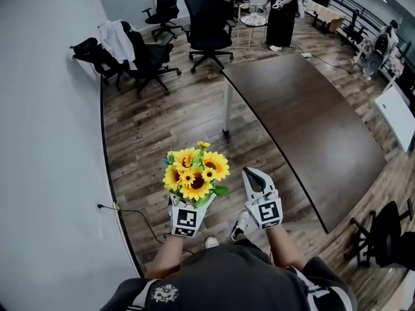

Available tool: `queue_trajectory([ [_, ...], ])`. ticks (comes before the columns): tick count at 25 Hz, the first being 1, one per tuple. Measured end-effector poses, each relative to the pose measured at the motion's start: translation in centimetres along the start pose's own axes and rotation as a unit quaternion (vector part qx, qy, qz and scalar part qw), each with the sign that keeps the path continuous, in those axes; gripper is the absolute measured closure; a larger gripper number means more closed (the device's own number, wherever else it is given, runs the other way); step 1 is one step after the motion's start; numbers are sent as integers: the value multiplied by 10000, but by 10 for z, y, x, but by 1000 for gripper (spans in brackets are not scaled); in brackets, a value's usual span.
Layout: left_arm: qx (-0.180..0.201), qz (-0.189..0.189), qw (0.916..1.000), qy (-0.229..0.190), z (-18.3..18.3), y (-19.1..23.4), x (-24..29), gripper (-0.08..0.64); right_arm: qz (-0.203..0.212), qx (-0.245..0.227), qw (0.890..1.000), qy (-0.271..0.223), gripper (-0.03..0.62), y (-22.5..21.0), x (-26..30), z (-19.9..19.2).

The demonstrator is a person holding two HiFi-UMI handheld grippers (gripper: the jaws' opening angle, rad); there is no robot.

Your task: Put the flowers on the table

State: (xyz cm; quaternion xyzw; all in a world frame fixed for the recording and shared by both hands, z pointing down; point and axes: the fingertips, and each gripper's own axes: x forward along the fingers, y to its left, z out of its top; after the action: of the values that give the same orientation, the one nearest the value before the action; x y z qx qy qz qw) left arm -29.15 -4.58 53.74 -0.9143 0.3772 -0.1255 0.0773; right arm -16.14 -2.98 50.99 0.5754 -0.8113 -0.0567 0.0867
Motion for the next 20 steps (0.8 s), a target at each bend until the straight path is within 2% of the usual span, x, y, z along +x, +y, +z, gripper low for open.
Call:
queue_trajectory([
  [4, -14, -73, 10000, 9, 6, -2, 38, 11, -11, 105, 9999, 57, 569, -28, 12, -6],
  [12, 22, -260, 9997, 32, 19, -6, 112, 11, 317, -32, 9993, 219, 569, -65, 45, -18],
  [20, 77, -318, 9994, 76, 38, -20, 183, 11, 109, 201, 9996, 157, 569, -149, 56, -39],
])
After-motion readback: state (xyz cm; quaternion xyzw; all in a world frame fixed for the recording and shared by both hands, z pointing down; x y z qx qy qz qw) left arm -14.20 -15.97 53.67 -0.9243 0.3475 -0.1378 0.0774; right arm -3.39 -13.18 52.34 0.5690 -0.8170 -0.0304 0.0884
